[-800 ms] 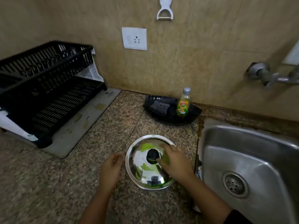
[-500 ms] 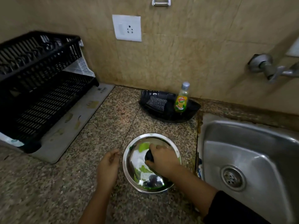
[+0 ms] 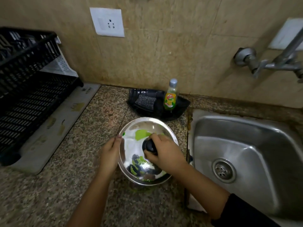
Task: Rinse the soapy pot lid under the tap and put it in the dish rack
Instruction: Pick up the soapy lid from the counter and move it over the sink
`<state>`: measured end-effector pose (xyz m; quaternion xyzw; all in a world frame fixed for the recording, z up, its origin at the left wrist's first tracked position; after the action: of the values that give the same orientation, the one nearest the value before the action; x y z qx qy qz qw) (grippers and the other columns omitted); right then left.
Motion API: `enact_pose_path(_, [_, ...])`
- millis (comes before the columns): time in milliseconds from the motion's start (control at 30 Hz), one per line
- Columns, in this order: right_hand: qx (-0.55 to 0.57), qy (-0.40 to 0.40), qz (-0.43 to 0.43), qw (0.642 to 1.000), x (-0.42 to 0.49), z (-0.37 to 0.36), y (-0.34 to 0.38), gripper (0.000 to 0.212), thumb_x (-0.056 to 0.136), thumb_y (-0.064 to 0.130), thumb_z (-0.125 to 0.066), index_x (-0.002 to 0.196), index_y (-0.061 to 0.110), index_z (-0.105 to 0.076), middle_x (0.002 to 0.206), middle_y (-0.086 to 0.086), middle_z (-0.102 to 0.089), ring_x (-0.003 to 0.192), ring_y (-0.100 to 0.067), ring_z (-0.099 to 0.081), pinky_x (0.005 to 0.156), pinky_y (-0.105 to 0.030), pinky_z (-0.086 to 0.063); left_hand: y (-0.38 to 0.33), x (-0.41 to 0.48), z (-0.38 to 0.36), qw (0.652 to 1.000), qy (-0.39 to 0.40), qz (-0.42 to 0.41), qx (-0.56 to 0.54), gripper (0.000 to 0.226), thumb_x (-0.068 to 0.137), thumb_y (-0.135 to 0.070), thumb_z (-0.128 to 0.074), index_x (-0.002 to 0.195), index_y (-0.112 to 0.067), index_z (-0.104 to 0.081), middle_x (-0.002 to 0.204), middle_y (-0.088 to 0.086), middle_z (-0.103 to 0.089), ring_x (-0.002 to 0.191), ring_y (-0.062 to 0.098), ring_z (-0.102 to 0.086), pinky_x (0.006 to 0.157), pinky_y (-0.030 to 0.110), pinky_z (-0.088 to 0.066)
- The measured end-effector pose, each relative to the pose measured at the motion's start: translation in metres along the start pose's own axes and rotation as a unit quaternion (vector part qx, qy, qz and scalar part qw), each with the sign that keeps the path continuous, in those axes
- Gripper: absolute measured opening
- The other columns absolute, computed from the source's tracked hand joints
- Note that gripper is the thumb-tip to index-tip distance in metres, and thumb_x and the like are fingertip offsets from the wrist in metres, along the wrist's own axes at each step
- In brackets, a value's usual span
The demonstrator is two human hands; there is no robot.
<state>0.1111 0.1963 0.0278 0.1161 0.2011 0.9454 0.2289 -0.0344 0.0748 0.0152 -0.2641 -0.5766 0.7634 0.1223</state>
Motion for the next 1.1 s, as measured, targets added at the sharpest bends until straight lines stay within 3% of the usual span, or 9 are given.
enact_pose_path(100, [0.028, -0.017, -0.034, 0.999, -0.009, 0.018, -0.017, 0.037, 0.086, 0.042, -0.057, 0.111, 0.017, -0.049, 0.105, -0.007, -0.058, 0.096, -0.025, -0.052, 0.066, -0.032, -0.037, -0.018, -0.006, -0.025, 0.999, 0.027, 0.007, -0.025, 0.032, 0.098, -0.027, -0.048, 0.081, -0.013, -0.071, 0.075, 0.007, -0.073, 0.072, 0.022, -0.071, 0.07, 0.033, -0.053])
enact_pose_path(200, [0.036, -0.038, -0.08, 0.995, -0.024, 0.034, -0.043, 0.042, 0.084, 0.047, -0.059, 0.116, 0.021, -0.05, 0.111, -0.004, -0.059, 0.102, -0.023, -0.053, 0.073, -0.031, -0.042, -0.031, -0.013, -0.063, 0.998, 0.038, 0.01, -0.042, 0.034, 0.097, -0.032, -0.05, 0.078, -0.013, -0.071, 0.081, 0.014, -0.073, 0.083, 0.033, -0.07, 0.08, 0.043, -0.054])
enact_pose_path(333, [0.048, -0.092, -0.133, 0.986, -0.051, 0.068, -0.086, 0.044, 0.082, 0.046, -0.063, 0.118, 0.024, -0.052, 0.114, -0.002, -0.06, 0.105, -0.022, -0.054, 0.075, -0.029, -0.04, -0.058, -0.032, -0.132, 0.993, 0.077, 0.01, -0.092, 0.031, 0.097, -0.028, -0.05, 0.078, -0.014, -0.07, 0.073, 0.004, -0.073, 0.064, 0.017, -0.07, 0.06, 0.027, -0.055])
enact_pose_path(567, [0.087, -0.128, -0.144, 0.978, -0.108, 0.137, -0.169, 0.045, 0.081, 0.05, -0.064, 0.12, 0.03, -0.052, 0.119, 0.006, -0.06, 0.107, -0.015, -0.055, 0.082, -0.027, -0.045, -0.086, -0.08, -0.242, 0.988, 0.077, -0.012, -0.136, 0.03, 0.097, -0.023, -0.05, 0.072, -0.013, -0.065, 0.051, -0.005, -0.068, 0.049, 0.009, -0.063, 0.044, 0.014, -0.048])
enact_pose_path(700, [0.159, -0.148, -0.165, 0.962, -0.139, 0.174, -0.215, 0.034, 0.086, 0.047, -0.061, 0.116, 0.031, -0.059, 0.094, 0.006, -0.068, 0.086, -0.008, -0.062, 0.074, -0.03, -0.051, -0.088, -0.102, -0.285, 0.986, 0.078, -0.003, -0.144, 0.034, 0.096, -0.026, -0.052, 0.067, -0.009, -0.06, 0.04, -0.004, -0.055, 0.032, 0.007, -0.047, 0.043, 0.024, -0.037])
enact_pose_path(800, [0.222, -0.2, -0.205, 0.932, -0.152, 0.191, -0.246, 0.015, 0.091, 0.037, -0.06, 0.103, 0.029, -0.064, 0.074, 0.002, -0.066, 0.066, -0.007, -0.061, 0.06, -0.028, -0.046, -0.095, -0.11, -0.305, 0.989, 0.066, -0.011, -0.13, 0.033, 0.096, -0.026, -0.052, 0.07, -0.009, -0.062, 0.045, -0.002, -0.057, 0.038, 0.009, -0.049, 0.044, 0.024, -0.036])
enact_pose_path(900, [0.24, -0.212, -0.253, 0.913, -0.156, 0.211, -0.275, 0.011, 0.094, 0.035, -0.055, 0.098, 0.029, -0.063, 0.074, 0.003, -0.064, 0.069, -0.012, -0.062, 0.057, -0.027, -0.045, -0.11, -0.118, -0.324, 0.99, 0.068, -0.037, -0.117, 0.031, 0.095, -0.029, -0.053, 0.08, -0.006, -0.068, 0.071, 0.011, -0.066, 0.064, 0.023, -0.06, 0.059, 0.03, -0.046])
enact_pose_path(1000, [0.261, -0.235, -0.293, 0.889, -0.151, 0.225, -0.297, 0.014, 0.095, 0.034, -0.054, 0.101, 0.025, -0.064, 0.082, 0.005, -0.065, 0.076, -0.012, -0.063, 0.064, -0.027, -0.048, -0.118, -0.118, -0.335, 0.989, 0.081, -0.045, -0.116, 0.032, 0.094, -0.029, -0.054, 0.075, -0.006, -0.065, 0.072, 0.014, -0.063, 0.065, 0.024, -0.058, 0.063, 0.031, -0.045])
enact_pose_path(1100, [0.271, -0.279, -0.312, 0.867, -0.136, 0.237, -0.316, 0.014, 0.095, 0.036, -0.053, 0.094, 0.025, -0.063, 0.093, -0.002, -0.07, 0.088, -0.021, -0.066, 0.077, -0.037, -0.051, -0.119, -0.109, -0.341, 0.989, 0.091, -0.048, -0.109, 0.036, 0.092, -0.033, -0.057, 0.072, -0.004, -0.062, 0.062, 0.016, -0.06, 0.059, 0.022, -0.057, 0.062, 0.031, -0.045])
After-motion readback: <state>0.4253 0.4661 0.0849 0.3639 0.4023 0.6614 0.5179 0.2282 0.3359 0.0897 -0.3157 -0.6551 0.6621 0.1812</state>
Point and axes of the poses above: each hand's wrist, its own x-axis towards the middle knuckle, its own z-axis out of the back of the hand, y = z × x, the point moved 1 cm from there along x, towards the middle knuckle
